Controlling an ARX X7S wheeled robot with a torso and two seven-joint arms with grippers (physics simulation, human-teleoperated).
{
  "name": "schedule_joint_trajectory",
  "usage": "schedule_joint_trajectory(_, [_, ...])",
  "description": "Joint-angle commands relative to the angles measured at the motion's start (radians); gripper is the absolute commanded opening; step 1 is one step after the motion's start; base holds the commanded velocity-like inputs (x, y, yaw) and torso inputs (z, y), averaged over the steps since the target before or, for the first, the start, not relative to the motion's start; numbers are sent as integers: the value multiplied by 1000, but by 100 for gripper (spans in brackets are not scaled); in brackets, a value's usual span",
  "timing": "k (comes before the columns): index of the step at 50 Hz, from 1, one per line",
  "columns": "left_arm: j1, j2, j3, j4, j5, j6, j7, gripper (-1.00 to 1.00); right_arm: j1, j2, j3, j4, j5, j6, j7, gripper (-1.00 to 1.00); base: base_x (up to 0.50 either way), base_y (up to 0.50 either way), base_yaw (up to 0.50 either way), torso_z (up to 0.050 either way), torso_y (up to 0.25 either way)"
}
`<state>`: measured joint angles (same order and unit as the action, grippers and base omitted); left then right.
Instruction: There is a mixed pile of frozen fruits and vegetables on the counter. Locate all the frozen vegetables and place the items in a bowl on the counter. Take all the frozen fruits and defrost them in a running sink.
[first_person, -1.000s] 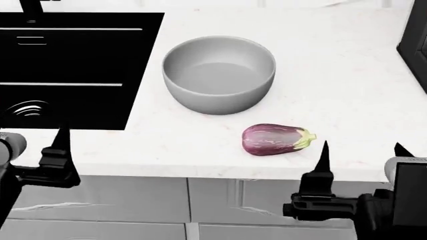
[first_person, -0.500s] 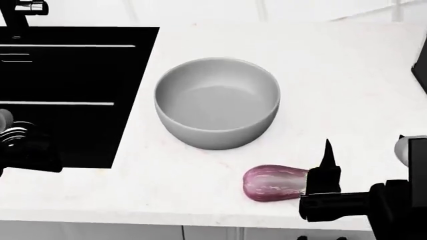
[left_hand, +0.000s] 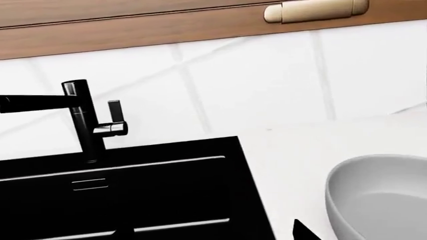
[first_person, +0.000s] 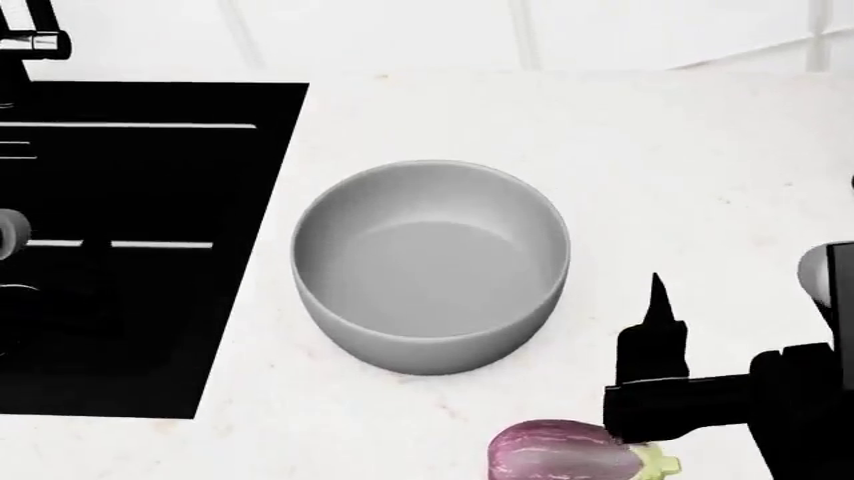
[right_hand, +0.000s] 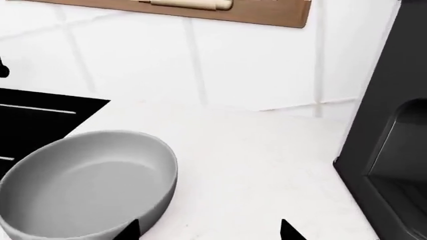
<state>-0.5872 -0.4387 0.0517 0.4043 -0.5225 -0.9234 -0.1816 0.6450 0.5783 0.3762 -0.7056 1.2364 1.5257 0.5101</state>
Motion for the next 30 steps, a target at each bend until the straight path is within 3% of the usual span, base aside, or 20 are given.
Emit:
schedule_joint_trajectory(1, [-9, 1, 14, 1, 0, -8, -6, 100, 146, 195, -209, 185, 564, 17, 363, 100, 0, 0, 0, 0, 0])
schedule_joint_trajectory(6, [-15, 9, 30, -6, 5, -8, -9, 100, 445, 383, -699, 291, 1075, -100, 562, 100, 0, 0, 0, 0, 0])
schedule_joint_trajectory(10, [-11, 3, 27, -3, 0, -7, -4, 100, 589, 434, -930, 336, 1259, -112, 638, 100, 0, 0, 0, 0, 0])
schedule_joint_trajectory(19, [-3, -1, 24, -13, 13, 23, -6, 100, 659, 350, -1096, 495, 1285, -45, 627, 100, 0, 0, 0, 0, 0])
schedule_joint_trajectory(30, [12, -15, 10, -17, -1, 28, 9, 100, 671, 259, -1083, 663, 1042, 43, 477, 100, 0, 0, 0, 0, 0])
